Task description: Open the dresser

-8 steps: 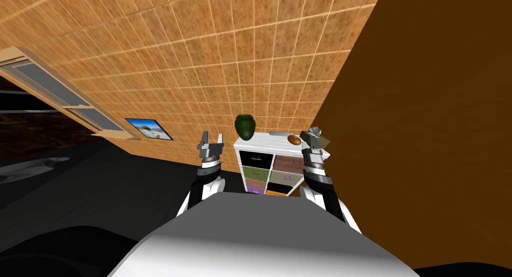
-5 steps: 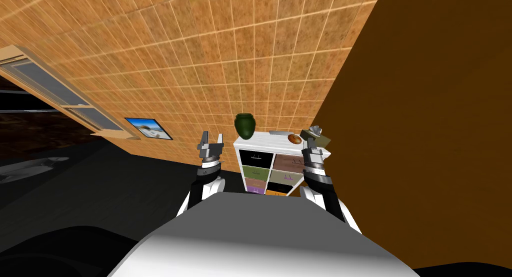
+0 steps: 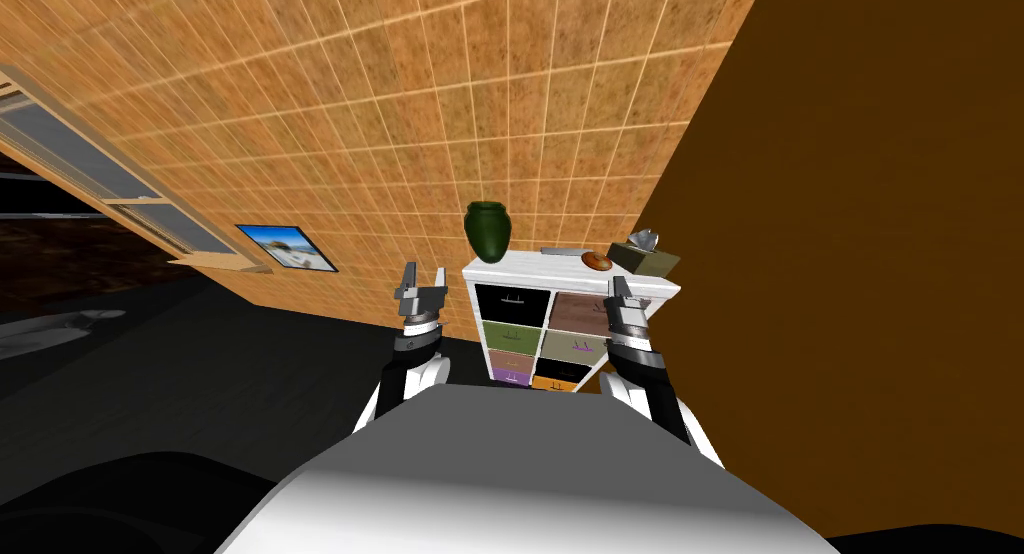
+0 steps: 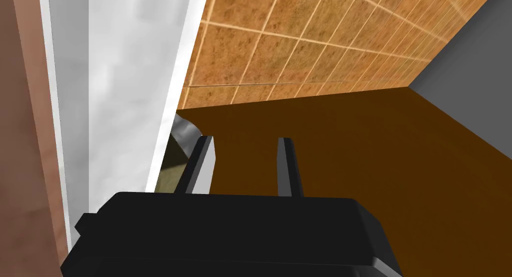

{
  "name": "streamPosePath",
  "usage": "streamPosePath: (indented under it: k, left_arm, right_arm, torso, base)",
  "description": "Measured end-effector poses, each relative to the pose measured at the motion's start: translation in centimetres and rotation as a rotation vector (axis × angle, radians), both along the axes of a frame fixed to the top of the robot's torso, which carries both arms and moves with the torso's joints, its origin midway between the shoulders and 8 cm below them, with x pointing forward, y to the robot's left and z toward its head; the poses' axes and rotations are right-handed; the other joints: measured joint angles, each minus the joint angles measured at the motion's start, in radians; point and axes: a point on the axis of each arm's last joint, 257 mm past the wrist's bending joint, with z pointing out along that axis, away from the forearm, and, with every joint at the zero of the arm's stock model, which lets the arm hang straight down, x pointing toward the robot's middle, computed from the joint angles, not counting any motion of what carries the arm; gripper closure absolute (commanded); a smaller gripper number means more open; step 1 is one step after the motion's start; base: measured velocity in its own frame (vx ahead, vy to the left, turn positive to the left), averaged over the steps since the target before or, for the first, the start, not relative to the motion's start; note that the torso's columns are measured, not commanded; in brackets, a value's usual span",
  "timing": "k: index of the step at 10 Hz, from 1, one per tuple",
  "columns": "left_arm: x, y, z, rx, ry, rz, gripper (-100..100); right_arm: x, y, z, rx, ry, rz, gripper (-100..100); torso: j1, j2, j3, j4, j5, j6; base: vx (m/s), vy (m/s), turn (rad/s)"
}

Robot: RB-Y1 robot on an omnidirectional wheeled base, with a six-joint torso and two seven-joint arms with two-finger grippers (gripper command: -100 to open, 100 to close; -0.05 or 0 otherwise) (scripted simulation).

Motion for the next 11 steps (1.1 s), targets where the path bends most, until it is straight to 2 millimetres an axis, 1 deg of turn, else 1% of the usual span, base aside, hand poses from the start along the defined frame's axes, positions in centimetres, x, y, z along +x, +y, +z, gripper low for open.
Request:
streamPosePath:
  k: [1, 2, 3, 4, 5, 8, 11]
  left_arm:
    - [0.0, 0.0, 0.0, 0.0, 0.0, 0.0, 0]
    - [0.0, 0.0, 0.0, 0.0, 0.0, 0.0, 0]
    - [0.0, 0.0, 0.0, 0.0, 0.0, 0.0, 0]
    - [0.0, 0.0, 0.0, 0.0, 0.001, 0.0, 0]
    - [0.0, 0.0, 0.0, 0.0, 0.001, 0.0, 0]
    - [0.0, 0.0, 0.0, 0.0, 0.001, 0.0, 0]
    - [0.0, 0.0, 0.0, 0.0, 0.001, 0.0, 0]
  right_arm:
    - [-0.1, 0.0, 0.2, -0.001, -0.006, 0.0, 0]
    - [-0.7, 0.3, 1.7, -0.012, -0.049, 0.002, -100]
    - [-1.1, 0.7, 2.8, -0.049, -0.075, 0.007, -100]
    - [-1.3, 1.2, 3.1, -0.093, -0.083, 0.008, -100]
    - [-1.4, 1.6, 3.2, -0.141, -0.085, 0.002, -100]
    - [-1.4, 1.8, 3.0, -0.223, -0.089, -0.018, -100]
    - [-1.3, 2.3, 2.8, -0.339, -0.092, -0.064, -100]
  torso:
    - [0.0, 0.072, -0.149, 0.073, -0.001, 0.0]
    - [-0.002, 0.139, -0.296, 0.136, -0.009, -0.003]
    - [-0.004, 0.165, -0.37, 0.166, -0.01, -0.004]
    - [-0.004, 0.172, -0.391, 0.175, -0.01, -0.004]
    - [0.0, 0.173, -0.395, 0.177, -0.009, -0.005]
    - [0.0, 0.175, -0.394, 0.176, -0.011, -0.007]
    - [0.006, 0.174, -0.395, 0.175, -0.009, -0.009]
  base:
    - [0.014, -0.024, -0.034]
    - [0.011, -0.012, -0.04]
    - [0.002, 0.014, -0.017]
    - [0.013, 0.037, -0.025]
    - [0.012, 0.019, -0.011]
    - [0.017, 0.022, -0.014]
    - [0.012, 0.033, -0.021]
